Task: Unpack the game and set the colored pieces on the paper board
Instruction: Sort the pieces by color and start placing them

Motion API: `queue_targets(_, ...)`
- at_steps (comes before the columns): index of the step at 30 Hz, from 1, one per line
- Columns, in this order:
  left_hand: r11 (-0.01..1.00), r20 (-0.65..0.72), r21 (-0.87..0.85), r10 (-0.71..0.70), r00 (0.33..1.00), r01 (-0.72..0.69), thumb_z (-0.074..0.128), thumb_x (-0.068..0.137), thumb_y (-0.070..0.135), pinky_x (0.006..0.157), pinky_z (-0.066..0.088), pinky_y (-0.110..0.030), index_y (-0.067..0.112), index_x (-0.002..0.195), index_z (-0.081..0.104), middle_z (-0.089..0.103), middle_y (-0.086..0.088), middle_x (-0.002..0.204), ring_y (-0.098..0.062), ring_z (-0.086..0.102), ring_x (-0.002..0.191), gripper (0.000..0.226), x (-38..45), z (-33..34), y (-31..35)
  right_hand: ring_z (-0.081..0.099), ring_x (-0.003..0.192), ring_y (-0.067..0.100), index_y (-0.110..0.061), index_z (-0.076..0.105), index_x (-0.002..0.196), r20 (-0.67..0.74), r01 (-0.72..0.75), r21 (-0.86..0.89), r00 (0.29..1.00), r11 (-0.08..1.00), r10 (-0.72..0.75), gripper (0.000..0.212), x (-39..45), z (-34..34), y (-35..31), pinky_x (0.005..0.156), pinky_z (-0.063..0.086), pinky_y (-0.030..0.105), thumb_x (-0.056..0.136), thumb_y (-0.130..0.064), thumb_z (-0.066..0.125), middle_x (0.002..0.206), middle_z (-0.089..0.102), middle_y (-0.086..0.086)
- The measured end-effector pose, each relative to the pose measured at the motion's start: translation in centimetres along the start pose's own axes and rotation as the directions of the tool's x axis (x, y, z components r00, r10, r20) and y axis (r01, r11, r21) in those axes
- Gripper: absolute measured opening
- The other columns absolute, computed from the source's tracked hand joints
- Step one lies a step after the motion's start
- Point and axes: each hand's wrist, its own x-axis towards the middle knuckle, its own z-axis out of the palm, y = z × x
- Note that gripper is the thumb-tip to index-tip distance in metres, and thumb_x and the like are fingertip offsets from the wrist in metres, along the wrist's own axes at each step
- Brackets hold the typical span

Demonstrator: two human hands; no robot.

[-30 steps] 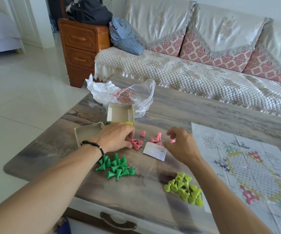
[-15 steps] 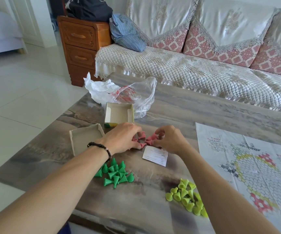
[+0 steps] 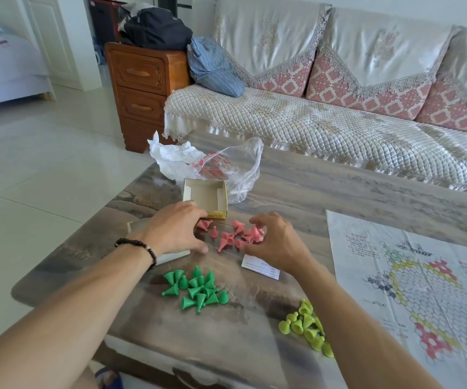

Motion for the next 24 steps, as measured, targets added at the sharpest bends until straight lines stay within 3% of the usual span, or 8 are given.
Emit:
queue_targets(4,0.996,0.068,0.089,-0.012,0.998,0.006,0.080,0.058,0.061,0.068,0.043,-0.034,0.018,0.082,0.057,0.061,0.001,0.091,-0.021,0.057,0.085,0.054,1.5,-0.2,0.4,0.055,0.106,0.017,-0.016,0.055,0.129,-0.055,-0.059,-0.003,0.997,0.998,0.058,0.058,0.1,-0.3,0.9,0.087,0.040,0.022,0.078,-0.037,0.071,0.122,0.053,0.002)
queue_targets(6,0.998,0.101,0.068,-0.010,0.995,0.003,0.082,0.059,0.057,0.064,0.042,-0.033,0.016,0.079,0.057,0.061,0.000,0.085,-0.021,0.056,0.081,0.052,2.2,-0.1,0.6,0.056,0.103,0.018,-0.017,0.055,0.128,-0.080,-0.161,0.003,0.984,0.987,0.161,0.051,0.2,-0.9,2.0,0.089,0.043,0.027,0.081,-0.033,0.065,0.122,0.053,0.002)
queue_targets(9,1.000,0.180,-0.018,0.008,0.984,-0.005,0.085,0.061,0.049,0.067,0.047,-0.033,0.011,0.094,0.064,0.063,-0.001,0.087,-0.022,0.058,0.085,0.055,3.4,0.0,0.7,0.053,0.101,0.019,-0.016,0.056,0.126,-0.044,-0.281,-0.043,0.959,0.959,0.280,0.046,0.5,-1.6,3.7,0.084,0.041,0.027,0.081,-0.023,0.060,0.119,0.055,0.004)
queue_targets(12,0.997,0.214,-0.068,0.041,0.976,-0.027,0.086,0.062,0.044,0.079,0.050,-0.038,0.009,0.106,0.065,0.066,-0.005,0.099,-0.025,0.060,0.096,0.061,4.2,0.1,1.4,0.054,0.092,0.017,-0.012,0.059,0.124,0.035,-0.264,-0.032,0.964,0.964,0.265,0.046,0.9,-1.8,3.9,0.077,0.040,0.024,0.079,-0.020,0.065,0.104,0.062,0.001)
queue_targets(16,0.991,0.186,-0.116,0.093,0.978,-0.072,0.084,0.067,0.039,0.077,0.050,-0.038,0.010,0.107,0.065,0.067,-0.006,0.098,-0.025,0.060,0.093,0.053,4.9,1.2,3.1,0.062,0.092,0.030,-0.003,0.064,0.110,0.116,-0.174,0.019,0.979,0.985,0.170,0.043,1.9,-1.2,2.8,0.077,0.052,0.040,0.072,-0.021,0.073,0.104,0.067,0.014)
queue_targets(18,0.982,0.157,-0.173,0.106,0.982,-0.078,0.083,0.071,0.035,0.084,0.050,-0.039,0.013,0.115,0.064,0.066,-0.003,0.107,-0.022,0.060,0.099,0.053,4.8,1.3,3.8,0.063,0.088,0.022,-0.010,0.062,0.118,0.143,-0.149,0.045,0.980,0.988,0.142,0.049,2.2,-1.1,2.5,0.071,0.048,0.030,0.072,-0.022,0.074,0.106,0.066,0.006)
queue_targets(21,0.969,0.137,-0.238,0.104,0.985,-0.069,0.077,0.077,0.025,0.079,0.051,-0.033,0.016,0.122,0.063,0.066,-0.002,0.101,-0.015,0.063,0.089,0.048,4.3,0.5,3.7,0.061,0.094,0.017,-0.012,0.054,0.131,0.145,-0.166,0.093,0.978,0.982,0.152,0.065,2.0,-1.7,3.2,0.080,0.041,0.022,0.072,-0.025,0.077,0.113,0.060,-0.001)
queue_targets(24,0.971,0.192,-0.234,0.093,0.977,-0.046,0.083,0.067,0.038,0.074,0.046,-0.023,0.020,0.140,0.047,0.060,0.002,0.117,-0.011,0.062,0.094,0.083,3.6,-0.4,3.0,0.059,0.105,0.018,-0.014,0.051,0.134,0.170,-0.173,0.078,0.973,0.982,0.158,0.073,1.5,-2.3,3.8,0.087,0.042,0.025,0.070,-0.034,0.079,0.125,0.057,-0.001)
